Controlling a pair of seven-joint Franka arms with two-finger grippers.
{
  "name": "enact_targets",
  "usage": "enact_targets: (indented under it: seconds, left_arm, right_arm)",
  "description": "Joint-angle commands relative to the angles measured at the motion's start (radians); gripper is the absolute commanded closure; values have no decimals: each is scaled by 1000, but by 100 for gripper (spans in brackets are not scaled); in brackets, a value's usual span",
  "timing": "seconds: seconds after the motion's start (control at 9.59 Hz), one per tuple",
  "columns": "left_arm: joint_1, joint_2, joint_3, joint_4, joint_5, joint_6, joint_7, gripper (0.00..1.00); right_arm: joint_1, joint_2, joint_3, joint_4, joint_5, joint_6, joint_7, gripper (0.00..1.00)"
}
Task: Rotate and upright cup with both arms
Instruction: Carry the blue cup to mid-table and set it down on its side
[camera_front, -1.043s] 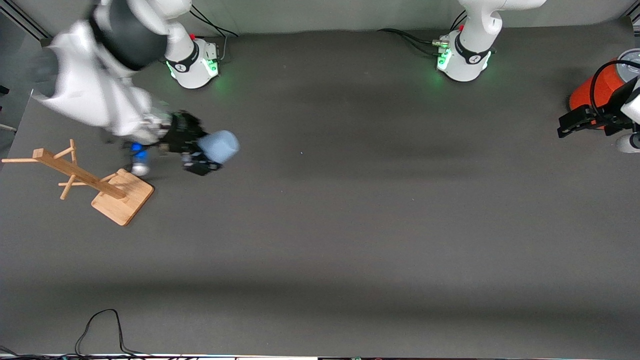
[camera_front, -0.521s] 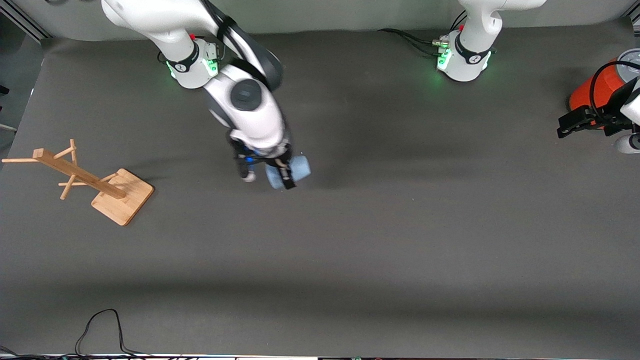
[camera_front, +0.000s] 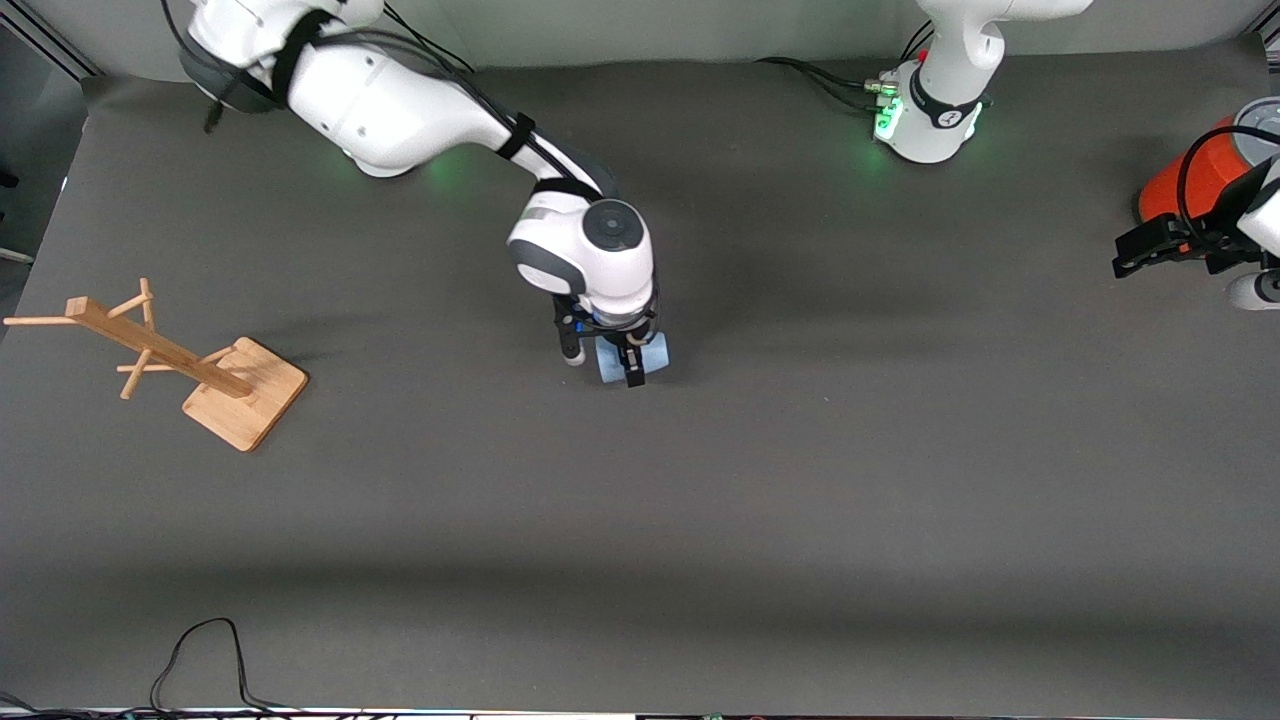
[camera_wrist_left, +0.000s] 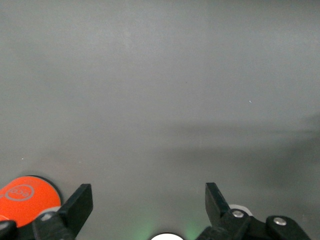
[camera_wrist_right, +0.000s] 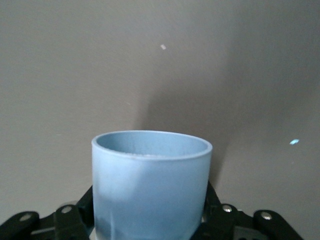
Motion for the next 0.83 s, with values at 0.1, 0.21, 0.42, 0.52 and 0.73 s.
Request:
enact_targets:
  seconds: [0.1, 0.21, 0.42, 0.52, 0.73]
  left_arm:
    - [1, 16, -1, 11, -5, -11, 15, 0]
    - [-1, 16, -1, 11, -5, -11, 13, 0]
    - [-10, 18, -2, 11, -5, -13, 12, 0]
    - [-13, 21, -8, 10, -5, -14, 7, 0]
    - [-30, 28, -39, 11, -5, -14, -16, 0]
  right_arm:
    - [-27, -1, 80, 80, -55, -50, 17, 0]
    - [-40, -43, 96, 79, -54, -58, -70, 0]
    - [-61, -178, 94, 32, -28, -126, -327, 0]
    - [-78, -240, 85, 7, -8, -147, -465, 0]
    - [-95, -388, -31, -21, 202, -168, -854, 0]
